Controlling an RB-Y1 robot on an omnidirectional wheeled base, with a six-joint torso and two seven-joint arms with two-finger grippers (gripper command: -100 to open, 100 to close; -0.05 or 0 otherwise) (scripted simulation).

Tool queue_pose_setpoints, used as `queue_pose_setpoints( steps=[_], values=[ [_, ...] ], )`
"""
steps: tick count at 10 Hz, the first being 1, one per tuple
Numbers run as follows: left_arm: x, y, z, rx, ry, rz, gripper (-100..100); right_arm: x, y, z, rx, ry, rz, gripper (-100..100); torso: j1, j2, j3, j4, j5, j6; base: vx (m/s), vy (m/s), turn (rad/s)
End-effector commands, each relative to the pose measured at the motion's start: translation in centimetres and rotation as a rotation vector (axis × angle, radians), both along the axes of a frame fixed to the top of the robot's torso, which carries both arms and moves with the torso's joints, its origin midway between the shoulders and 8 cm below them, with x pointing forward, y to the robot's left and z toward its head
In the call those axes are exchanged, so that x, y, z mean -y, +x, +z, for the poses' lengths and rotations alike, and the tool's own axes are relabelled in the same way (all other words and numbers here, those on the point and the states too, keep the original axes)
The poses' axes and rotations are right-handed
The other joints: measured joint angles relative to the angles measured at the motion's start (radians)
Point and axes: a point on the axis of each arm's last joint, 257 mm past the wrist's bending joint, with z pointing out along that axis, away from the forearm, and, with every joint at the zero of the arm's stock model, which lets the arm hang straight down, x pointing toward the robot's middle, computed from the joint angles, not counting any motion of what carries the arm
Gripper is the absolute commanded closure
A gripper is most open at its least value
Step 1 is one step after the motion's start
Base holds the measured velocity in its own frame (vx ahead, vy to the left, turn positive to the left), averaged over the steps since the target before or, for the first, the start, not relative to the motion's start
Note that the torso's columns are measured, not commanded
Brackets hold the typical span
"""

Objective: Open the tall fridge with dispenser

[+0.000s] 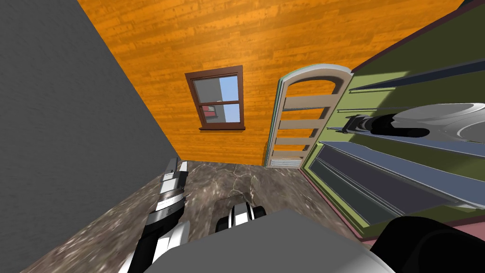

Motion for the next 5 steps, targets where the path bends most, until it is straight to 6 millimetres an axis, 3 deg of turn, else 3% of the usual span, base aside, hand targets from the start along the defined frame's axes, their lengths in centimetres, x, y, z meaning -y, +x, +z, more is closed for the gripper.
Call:
queue_pose_setpoints(
  steps=[1,3,5],
  values=[
    [0.0,0.0,0.0,0.0,0.0,0.0,0,-0.6,0.8,1.1,-0.003,-0.001,0.016,-100,0.0,0.0,0.0,0.0,0.0,0.0,0.014,-0.008,-0.116],
    [0.0,0.0,0.0,0.0,0.0,0.0,0,-0.5,0.7,0.8,-0.012,0.0,0.013,-100,0.0,0.0,0.0,0.0,0.0,0.0,0.013,-0.004,-0.022],
    [0.0,0.0,0.0,0.0,0.0,0.0,0,-1.3,1.6,2.2,-0.003,-0.001,0.03,-100,0.0,0.001,0.0,0.0,0.0,0.0,0.008,-0.004,-0.047]
  ],
)
